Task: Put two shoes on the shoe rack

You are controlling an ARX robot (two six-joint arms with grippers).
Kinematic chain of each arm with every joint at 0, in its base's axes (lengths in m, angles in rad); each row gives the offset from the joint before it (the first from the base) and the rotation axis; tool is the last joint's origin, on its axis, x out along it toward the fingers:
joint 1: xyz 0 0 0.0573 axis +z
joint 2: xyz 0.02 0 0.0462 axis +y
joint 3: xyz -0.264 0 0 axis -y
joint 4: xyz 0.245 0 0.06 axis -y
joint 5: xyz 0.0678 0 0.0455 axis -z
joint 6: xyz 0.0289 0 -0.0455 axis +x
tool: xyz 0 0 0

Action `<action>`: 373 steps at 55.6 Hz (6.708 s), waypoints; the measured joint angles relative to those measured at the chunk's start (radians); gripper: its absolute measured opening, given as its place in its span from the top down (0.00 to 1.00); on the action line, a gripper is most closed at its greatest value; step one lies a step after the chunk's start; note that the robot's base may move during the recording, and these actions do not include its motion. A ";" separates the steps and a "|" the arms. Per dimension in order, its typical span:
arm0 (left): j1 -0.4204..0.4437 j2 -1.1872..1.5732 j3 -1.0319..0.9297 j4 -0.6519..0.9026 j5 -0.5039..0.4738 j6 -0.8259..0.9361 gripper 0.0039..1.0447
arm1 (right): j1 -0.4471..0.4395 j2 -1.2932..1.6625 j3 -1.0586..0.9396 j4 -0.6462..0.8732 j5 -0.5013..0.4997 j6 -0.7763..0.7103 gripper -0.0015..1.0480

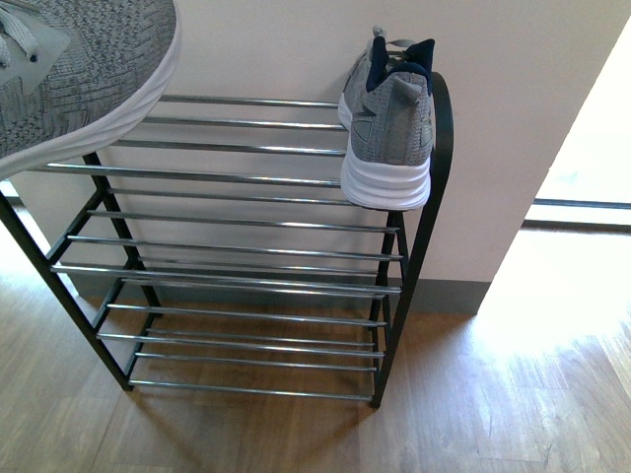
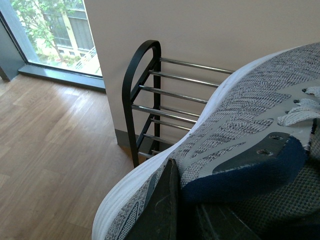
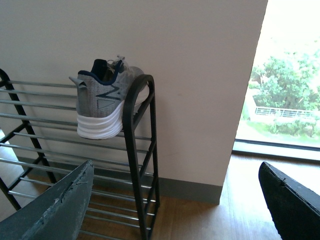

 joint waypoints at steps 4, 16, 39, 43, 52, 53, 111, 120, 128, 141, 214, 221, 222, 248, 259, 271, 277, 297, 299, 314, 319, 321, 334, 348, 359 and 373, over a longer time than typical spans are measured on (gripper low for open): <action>-0.012 0.034 0.017 -0.008 -0.047 -0.042 0.99 | 0.000 0.000 0.000 0.000 0.000 0.000 0.09; -0.004 0.412 0.340 -0.102 0.111 -0.243 0.99 | 0.000 0.000 0.000 0.000 0.000 0.000 0.09; -0.051 0.869 0.809 -0.257 0.233 -0.624 0.99 | 0.000 0.000 0.000 0.000 0.000 0.000 0.09; -0.062 0.924 0.872 -0.288 0.233 -0.660 0.99 | 0.000 0.000 0.000 0.000 0.000 0.000 0.09; -0.082 1.009 0.959 -0.343 0.232 -0.702 0.99 | 0.000 0.000 0.000 0.000 0.000 0.000 0.09; -0.082 1.016 0.963 -0.346 0.232 -0.703 0.99 | 0.000 0.000 0.000 0.000 0.000 0.000 0.09; -0.137 1.146 1.148 -0.441 0.294 -0.450 0.42 | 0.000 0.000 0.000 0.000 0.000 0.000 0.09; -0.138 1.091 1.100 -0.410 0.280 -0.425 0.16 | 0.000 0.000 0.000 0.000 0.000 0.000 0.09; -0.139 0.998 1.031 -0.356 0.218 -0.378 0.09 | 0.000 0.000 0.000 0.000 0.000 0.000 0.09; -0.137 0.817 0.861 -0.244 0.163 -0.339 0.09 | 0.000 0.000 0.000 0.000 0.000 0.000 0.09; 0.112 -0.356 -0.184 0.099 0.275 0.171 0.80 | 0.000 0.000 0.000 0.000 0.000 0.000 0.09; 0.175 -0.423 -0.244 0.098 0.333 0.177 0.99 | 0.000 0.000 0.000 0.000 0.000 0.000 0.09; 0.178 -0.427 -0.247 0.098 0.338 0.177 0.99 | 0.000 0.000 0.000 0.000 0.000 0.000 0.09; 0.340 -0.597 -0.346 0.029 0.494 0.179 0.99 | 0.000 0.000 0.000 0.000 -0.002 0.000 0.09; 0.340 -0.644 -0.362 0.000 0.494 0.179 0.99 | 0.000 0.000 0.000 0.000 -0.002 0.000 0.09; 0.340 -0.698 -0.392 -0.012 0.495 0.179 0.99 | 0.000 0.000 0.000 0.000 -0.003 0.000 0.09; 0.340 -0.826 -0.392 -0.167 0.495 0.179 0.99 | 0.000 0.000 0.000 0.000 -0.002 0.000 0.09; 0.340 -0.853 -0.392 -0.183 0.495 0.180 0.99 | 0.000 0.000 0.000 0.000 -0.003 0.000 0.09; 0.340 -0.853 -0.392 -0.183 0.495 0.180 0.99 | 0.000 0.000 0.000 0.000 -0.003 0.000 0.09; 0.340 -0.853 -0.392 -0.183 0.495 0.180 0.63 | 0.000 0.000 0.000 0.000 -0.003 0.000 0.09; 0.340 -0.853 -0.392 -0.183 0.495 0.180 0.47 | 0.000 0.000 0.000 0.000 -0.003 0.000 0.09; 0.340 -0.853 -0.392 -0.183 0.495 0.180 0.39 | 0.000 0.000 0.000 0.000 -0.003 0.000 0.09; 0.341 -0.853 -0.392 -0.183 0.495 0.182 0.09 | 0.000 0.000 0.000 0.000 -0.003 0.000 0.09; 0.340 -0.853 -0.392 -0.183 0.495 0.182 0.09 | 0.000 0.000 0.000 0.000 -0.003 0.000 0.09; 0.340 -0.853 -0.392 -0.183 0.495 0.182 0.09 | 0.000 0.000 0.000 0.000 -0.003 0.000 0.09; 0.340 -0.853 -0.392 -0.183 0.495 0.182 0.09 | 0.000 0.000 0.000 0.000 -0.003 0.000 0.09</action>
